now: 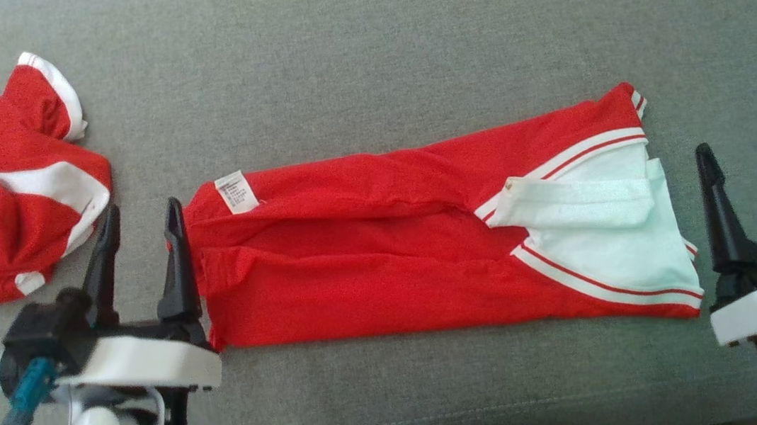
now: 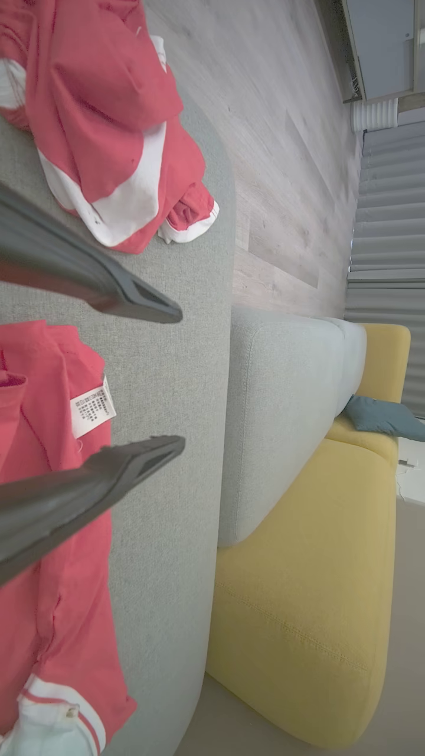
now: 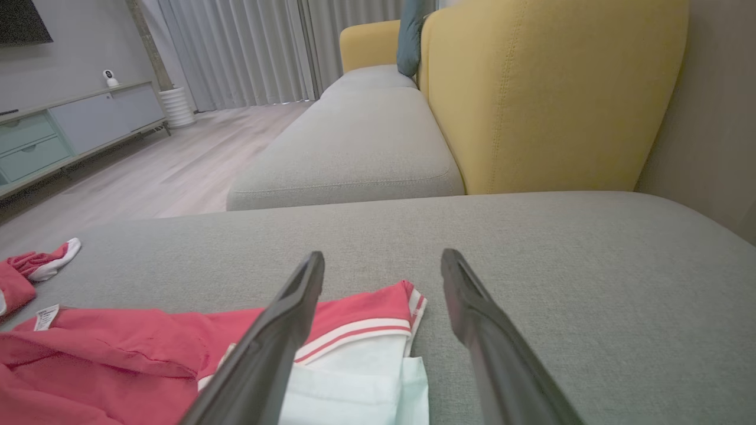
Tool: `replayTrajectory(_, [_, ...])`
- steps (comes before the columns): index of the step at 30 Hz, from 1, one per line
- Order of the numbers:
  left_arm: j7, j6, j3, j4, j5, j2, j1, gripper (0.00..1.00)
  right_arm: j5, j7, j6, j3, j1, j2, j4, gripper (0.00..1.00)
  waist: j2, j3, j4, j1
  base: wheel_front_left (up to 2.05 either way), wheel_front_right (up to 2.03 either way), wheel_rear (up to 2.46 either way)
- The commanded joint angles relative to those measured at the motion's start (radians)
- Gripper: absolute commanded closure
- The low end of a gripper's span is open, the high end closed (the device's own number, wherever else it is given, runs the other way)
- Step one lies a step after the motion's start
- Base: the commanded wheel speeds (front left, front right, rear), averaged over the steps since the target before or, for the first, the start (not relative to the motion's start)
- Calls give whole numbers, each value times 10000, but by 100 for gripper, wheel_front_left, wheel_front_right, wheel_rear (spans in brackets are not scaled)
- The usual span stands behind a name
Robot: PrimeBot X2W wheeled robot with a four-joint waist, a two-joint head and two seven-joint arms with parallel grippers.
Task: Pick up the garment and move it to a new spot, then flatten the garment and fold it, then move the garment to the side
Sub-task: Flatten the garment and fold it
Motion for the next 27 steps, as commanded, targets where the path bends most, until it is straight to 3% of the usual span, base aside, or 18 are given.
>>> replayTrajectory(1, [-119,51,503,-379,121,164,-85,0,-93,1,-7,263,-244,-4,-417,0,-1,-75,11,1,0,0,0])
replayTrajectory(17, [-121,-81,597,-465,415,-16,238,0,-183,267,-7,421,-144,172,-193,0,-1,-68,56,1,0,0,0])
replayTrajectory(27, [-122,-406,405,-397,590,-274,-291,0,442,815,-7,88,-684,-546,1946,0,-1,717,397,1,0,0,0])
